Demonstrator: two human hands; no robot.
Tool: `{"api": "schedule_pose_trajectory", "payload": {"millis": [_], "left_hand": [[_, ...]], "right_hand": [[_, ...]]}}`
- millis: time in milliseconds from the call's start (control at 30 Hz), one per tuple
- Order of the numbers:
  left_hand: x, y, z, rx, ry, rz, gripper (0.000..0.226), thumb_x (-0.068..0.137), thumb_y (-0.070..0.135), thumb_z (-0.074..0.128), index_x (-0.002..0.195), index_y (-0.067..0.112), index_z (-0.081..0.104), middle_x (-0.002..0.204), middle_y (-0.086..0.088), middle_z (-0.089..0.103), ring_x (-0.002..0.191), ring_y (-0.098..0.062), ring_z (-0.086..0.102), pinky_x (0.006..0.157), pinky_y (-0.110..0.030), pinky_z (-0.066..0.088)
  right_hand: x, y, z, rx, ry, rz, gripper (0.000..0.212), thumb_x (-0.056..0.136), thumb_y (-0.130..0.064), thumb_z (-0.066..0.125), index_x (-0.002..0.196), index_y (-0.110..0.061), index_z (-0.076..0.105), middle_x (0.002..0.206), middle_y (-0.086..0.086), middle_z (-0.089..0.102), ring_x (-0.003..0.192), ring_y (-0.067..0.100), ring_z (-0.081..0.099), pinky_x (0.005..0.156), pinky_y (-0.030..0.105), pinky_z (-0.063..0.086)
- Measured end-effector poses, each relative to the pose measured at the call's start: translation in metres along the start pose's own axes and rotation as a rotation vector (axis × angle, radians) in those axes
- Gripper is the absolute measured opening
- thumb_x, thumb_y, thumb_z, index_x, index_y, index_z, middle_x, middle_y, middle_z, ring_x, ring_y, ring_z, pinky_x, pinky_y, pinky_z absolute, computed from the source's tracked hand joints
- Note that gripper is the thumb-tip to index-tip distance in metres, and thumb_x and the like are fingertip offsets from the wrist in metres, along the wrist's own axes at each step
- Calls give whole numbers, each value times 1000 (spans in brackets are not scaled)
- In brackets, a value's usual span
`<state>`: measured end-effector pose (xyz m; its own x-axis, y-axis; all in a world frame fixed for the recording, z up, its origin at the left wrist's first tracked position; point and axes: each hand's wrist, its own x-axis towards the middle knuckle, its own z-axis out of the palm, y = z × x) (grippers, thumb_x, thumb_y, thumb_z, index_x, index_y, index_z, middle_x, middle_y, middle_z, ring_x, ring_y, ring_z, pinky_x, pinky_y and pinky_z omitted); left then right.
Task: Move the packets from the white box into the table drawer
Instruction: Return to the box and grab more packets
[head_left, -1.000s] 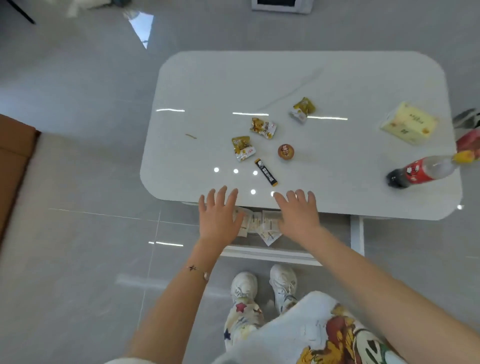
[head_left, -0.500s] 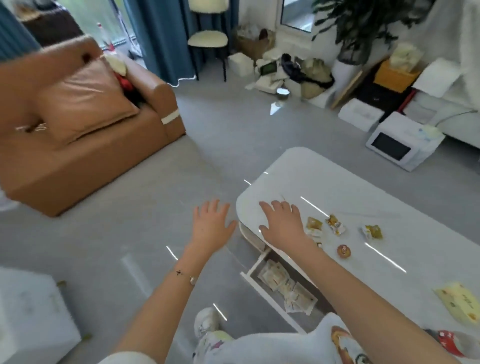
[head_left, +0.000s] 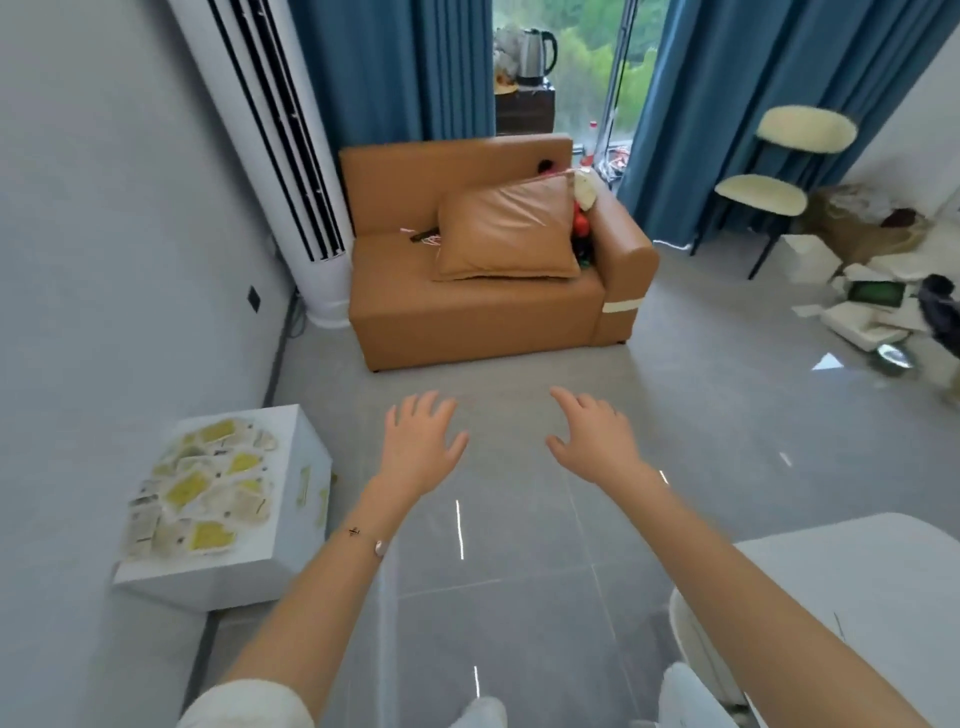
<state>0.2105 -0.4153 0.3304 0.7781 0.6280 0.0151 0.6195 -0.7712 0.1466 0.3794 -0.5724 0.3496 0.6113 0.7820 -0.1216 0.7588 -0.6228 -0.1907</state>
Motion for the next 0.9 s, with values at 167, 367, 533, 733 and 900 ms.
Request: {"api": "schedule_pose_trajectory", "payload": {"millis": [167, 367, 533, 733, 900], "left_hand": [[29, -82, -12, -25, 86, -200, 57, 96, 52, 41, 147, 27, 35, 150, -4, 37, 139, -25, 30, 113, -40, 21], [78, -151, -3, -65, 95, -397, 61, 96, 53, 38, 151, 29, 25, 155, -5, 30, 142, -25, 24, 116, -42, 19], [116, -204, 11, -54, 69, -640, 62, 96, 55, 37, 152, 29, 24, 155, -6, 29, 142, -27, 25, 115, -46, 20], [119, -244, 16, -132, 119, -937, 60, 95, 52, 42, 149, 27, 31, 154, -6, 32, 142, -28, 26, 113, -44, 22], [93, -272, 18, -157, 218, -1170, 57, 95, 50, 47, 146, 26, 38, 153, -8, 34, 141, -29, 28, 114, -45, 21]], "right_hand": [[85, -70, -2, 55, -8, -181, 75, 89, -44, 57, 152, -27, 19, 138, 5, 48, 127, 29, 43, 102, 40, 36], [194, -135, 9, 173, -26, -400, 72, 88, -38, 59, 151, -29, 24, 140, -1, 47, 127, 25, 41, 106, 36, 34], [279, -190, 21, 209, -42, -572, 70, 89, -40, 58, 151, -28, 26, 139, 1, 49, 126, 27, 43, 102, 38, 37], [349, -239, 37, 52, -243, -792, 70, 91, -39, 55, 151, -27, 23, 142, 5, 46, 129, 28, 41, 105, 38, 36], [396, -299, 50, -28, -359, -971, 69, 90, -36, 56, 151, -29, 24, 146, 5, 44, 132, 30, 39, 107, 41, 35]]}}
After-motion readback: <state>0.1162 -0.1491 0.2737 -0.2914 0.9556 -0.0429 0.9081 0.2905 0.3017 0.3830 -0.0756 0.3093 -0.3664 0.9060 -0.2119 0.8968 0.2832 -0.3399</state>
